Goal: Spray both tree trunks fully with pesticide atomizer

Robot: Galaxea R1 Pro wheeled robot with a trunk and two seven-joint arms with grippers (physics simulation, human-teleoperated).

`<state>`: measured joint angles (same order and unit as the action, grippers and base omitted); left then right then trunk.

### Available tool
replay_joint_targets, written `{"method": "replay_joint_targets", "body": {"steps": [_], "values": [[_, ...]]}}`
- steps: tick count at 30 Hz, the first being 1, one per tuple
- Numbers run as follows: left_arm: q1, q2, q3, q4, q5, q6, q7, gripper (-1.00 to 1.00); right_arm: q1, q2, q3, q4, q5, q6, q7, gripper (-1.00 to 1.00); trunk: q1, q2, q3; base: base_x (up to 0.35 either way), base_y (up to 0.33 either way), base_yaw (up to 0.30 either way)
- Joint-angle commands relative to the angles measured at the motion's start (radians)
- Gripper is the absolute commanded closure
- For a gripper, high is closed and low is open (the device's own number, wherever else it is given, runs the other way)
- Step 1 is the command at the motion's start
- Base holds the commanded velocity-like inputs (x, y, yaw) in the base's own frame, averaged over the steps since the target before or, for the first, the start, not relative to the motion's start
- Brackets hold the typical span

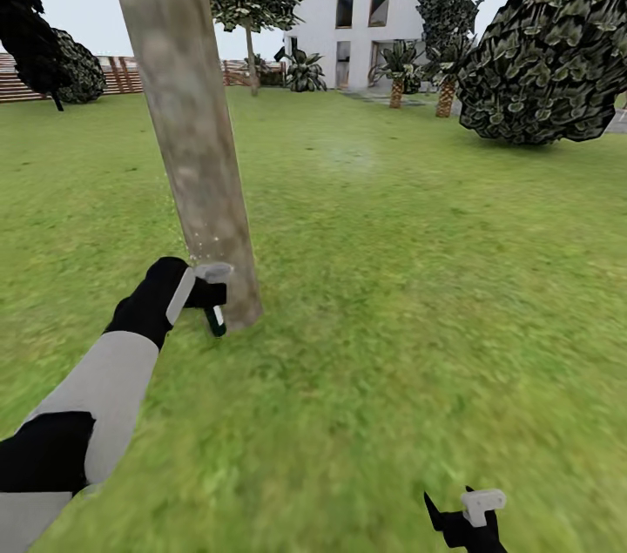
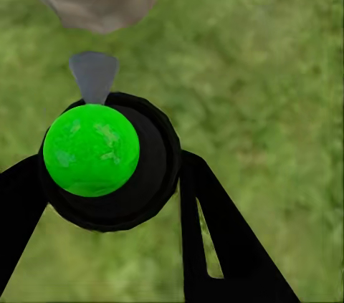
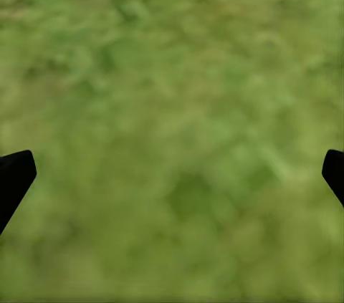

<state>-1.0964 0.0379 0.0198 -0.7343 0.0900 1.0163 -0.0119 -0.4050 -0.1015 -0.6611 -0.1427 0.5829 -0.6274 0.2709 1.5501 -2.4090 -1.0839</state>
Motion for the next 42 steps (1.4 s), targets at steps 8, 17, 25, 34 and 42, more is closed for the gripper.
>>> {"method": "replay_joint_targets", "body": {"steps": [8, 17, 25, 34, 42], "values": [[-0.036, -0.005, -0.002, -0.005, -0.017, 0.004, 0.001, 1.00, 0.000, 0.000, 0.000, 0.002, 0.000, 0.000, 0.001, -1.00, 0.000, 0.000, 0.000, -0.072, 0.018, 0.000], [-0.116, 0.035, 0.003, 0.020, -0.017, 0.007, 0.001, 1.00, 0.000, 0.000, 0.000, 0.002, 0.001, 0.000, 0.001, -1.00, 0.000, 0.000, 0.000, -0.006, 0.001, 0.000], [-0.140, 0.036, 0.004, 0.024, -0.015, 0.010, 0.001, 1.00, 0.000, 0.000, 0.000, 0.002, 0.000, 0.000, 0.001, -1.00, 0.000, 0.000, 0.000, 0.000, 0.000, 0.000], [-0.132, 0.061, 0.000, 0.024, -0.014, 0.010, 0.001, 1.00, 0.000, -0.001, 0.000, 0.002, 0.001, 0.000, 0.001, -1.00, 0.000, 0.000, 0.000, 0.000, 0.000, 0.000], [-0.124, 0.128, -0.005, 0.022, -0.016, 0.010, 0.001, 1.00, 0.000, -0.001, 0.000, 0.002, 0.001, 0.000, 0.001, -1.00, 0.000, 0.000, 0.000, 0.000, 0.000, 0.000]]}}
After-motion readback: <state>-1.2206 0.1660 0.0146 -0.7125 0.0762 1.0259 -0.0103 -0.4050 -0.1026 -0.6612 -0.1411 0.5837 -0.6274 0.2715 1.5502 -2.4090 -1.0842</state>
